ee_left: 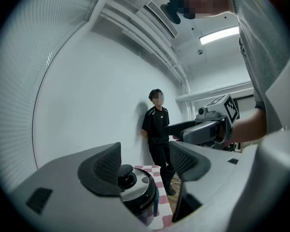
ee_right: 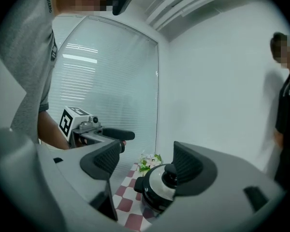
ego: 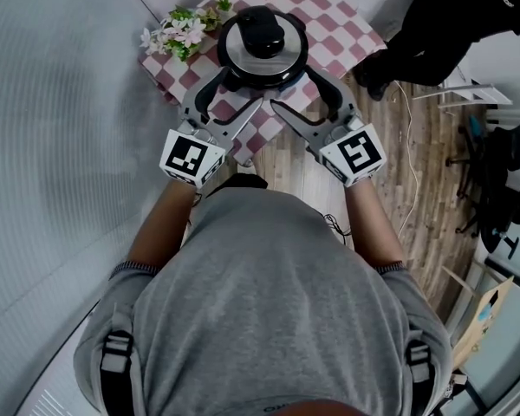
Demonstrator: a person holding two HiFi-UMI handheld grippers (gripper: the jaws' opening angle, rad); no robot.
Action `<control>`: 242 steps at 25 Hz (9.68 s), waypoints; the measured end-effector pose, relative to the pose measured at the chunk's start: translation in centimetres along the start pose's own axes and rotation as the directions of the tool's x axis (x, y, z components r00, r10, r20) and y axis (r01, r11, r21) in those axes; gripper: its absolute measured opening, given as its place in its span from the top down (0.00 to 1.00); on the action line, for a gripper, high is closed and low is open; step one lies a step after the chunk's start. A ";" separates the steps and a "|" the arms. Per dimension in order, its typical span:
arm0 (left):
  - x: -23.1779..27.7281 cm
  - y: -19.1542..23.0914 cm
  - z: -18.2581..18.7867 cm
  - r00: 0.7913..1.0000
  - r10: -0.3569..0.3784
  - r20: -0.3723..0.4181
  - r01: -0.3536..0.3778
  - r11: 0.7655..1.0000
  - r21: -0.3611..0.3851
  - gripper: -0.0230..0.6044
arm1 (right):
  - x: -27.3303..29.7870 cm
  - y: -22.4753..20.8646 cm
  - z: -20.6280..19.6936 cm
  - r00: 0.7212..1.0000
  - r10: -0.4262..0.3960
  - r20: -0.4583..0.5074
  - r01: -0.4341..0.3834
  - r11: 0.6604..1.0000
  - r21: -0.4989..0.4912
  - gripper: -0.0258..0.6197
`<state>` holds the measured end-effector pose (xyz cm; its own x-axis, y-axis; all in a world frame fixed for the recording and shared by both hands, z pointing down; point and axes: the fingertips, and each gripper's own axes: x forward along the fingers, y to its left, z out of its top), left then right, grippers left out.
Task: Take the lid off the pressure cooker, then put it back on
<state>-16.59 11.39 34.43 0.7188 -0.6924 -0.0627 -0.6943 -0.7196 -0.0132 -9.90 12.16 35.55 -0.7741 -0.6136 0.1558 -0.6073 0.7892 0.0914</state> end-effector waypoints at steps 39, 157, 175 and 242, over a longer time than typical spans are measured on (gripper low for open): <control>13.3 6.5 -9.5 0.873 0.166 -0.458 -0.128 0.985 0.113 0.44 | 10.9 -12.1 -8.1 0.688 0.646 -0.330 -0.700 0.711 -0.065 0.43; 43.5 6.7 -17.7 0.390 0.074 -0.918 0.134 0.982 0.136 0.49 | 8.8 -39.1 -16.8 0.287 0.433 -0.854 -0.947 0.264 -0.185 0.51; 46.7 4.7 -27.1 0.365 0.020 -0.931 0.156 0.984 0.082 0.49 | 7.8 -41.9 -26.6 0.255 0.407 -0.877 -0.944 0.300 -0.135 0.51; 41.6 5.3 -18.4 0.761 0.379 -0.526 -0.427 0.904 0.033 0.44 | 8.3 -40.7 -23.9 0.478 0.629 -0.614 -0.814 0.579 -0.041 0.38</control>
<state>10.28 -22.25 50.07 0.3031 -0.8277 0.4723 -0.9354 -0.3531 -0.0186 12.63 -24.48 56.63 -0.6418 0.2177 0.7353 0.2858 0.9577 -0.0341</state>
